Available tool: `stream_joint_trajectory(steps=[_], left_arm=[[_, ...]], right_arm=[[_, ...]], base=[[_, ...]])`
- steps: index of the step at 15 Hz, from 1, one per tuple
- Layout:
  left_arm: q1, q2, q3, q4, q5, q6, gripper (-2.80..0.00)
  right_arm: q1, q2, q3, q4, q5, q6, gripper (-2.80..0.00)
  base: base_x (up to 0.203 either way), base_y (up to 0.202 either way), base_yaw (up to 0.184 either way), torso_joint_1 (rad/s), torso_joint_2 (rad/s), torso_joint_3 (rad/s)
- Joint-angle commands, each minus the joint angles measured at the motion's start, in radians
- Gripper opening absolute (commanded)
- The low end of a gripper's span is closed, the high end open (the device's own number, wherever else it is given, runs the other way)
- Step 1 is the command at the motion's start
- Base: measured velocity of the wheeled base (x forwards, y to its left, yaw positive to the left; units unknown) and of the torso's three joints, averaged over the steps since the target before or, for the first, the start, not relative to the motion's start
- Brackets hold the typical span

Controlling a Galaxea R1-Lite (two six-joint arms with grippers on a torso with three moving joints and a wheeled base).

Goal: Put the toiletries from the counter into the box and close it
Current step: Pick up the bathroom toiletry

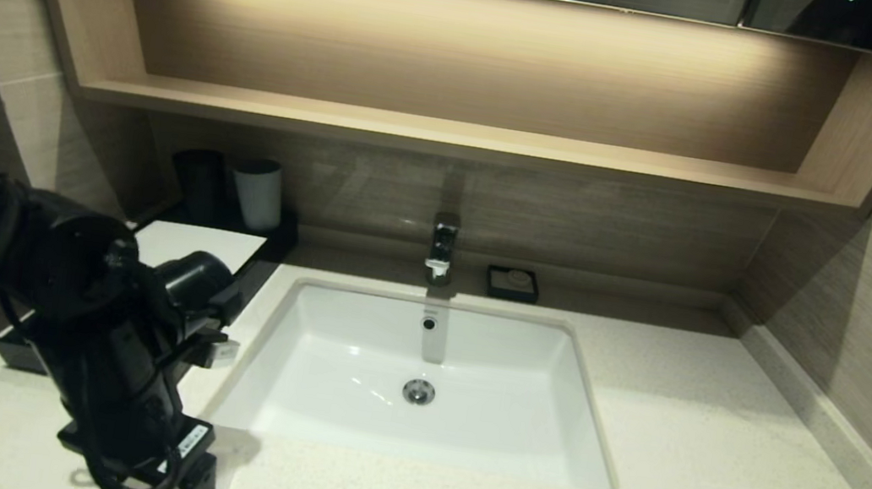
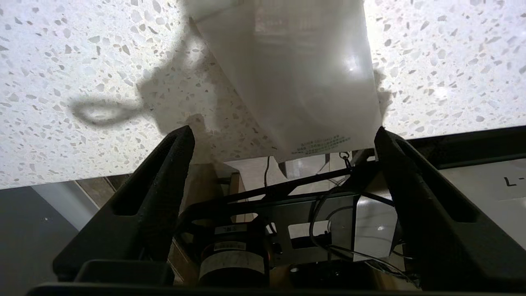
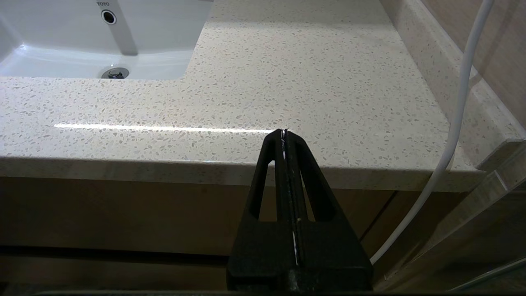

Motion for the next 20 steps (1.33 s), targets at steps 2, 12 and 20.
stream_joint_trajectory(steps=[2, 12, 20], left_arm=[[-0.006, 0.047, 0.003, -0.011, -0.004, -0.002, 0.0], [-0.015, 0.044, 0.005, -0.036, -0.006, -0.002, -2.8], [-0.014, 0.034, 0.003, -0.036, 0.001, -0.002, -2.8]], right_arm=[[0.0, 0.0, 0.0, 0.002, 0.0, 0.0, -2.8], [0.0, 0.0, 0.0, 0.002, 0.0, 0.0, -2.8], [0.0, 0.0, 0.0, 0.002, 0.0, 0.0, -2.8]], base=[[0.0, 0.0, 0.0, 0.0, 0.0, 0.0], [0.0, 0.0, 0.0, 0.0, 0.0, 0.0], [0.0, 0.0, 0.0, 0.0, 0.0, 0.0]])
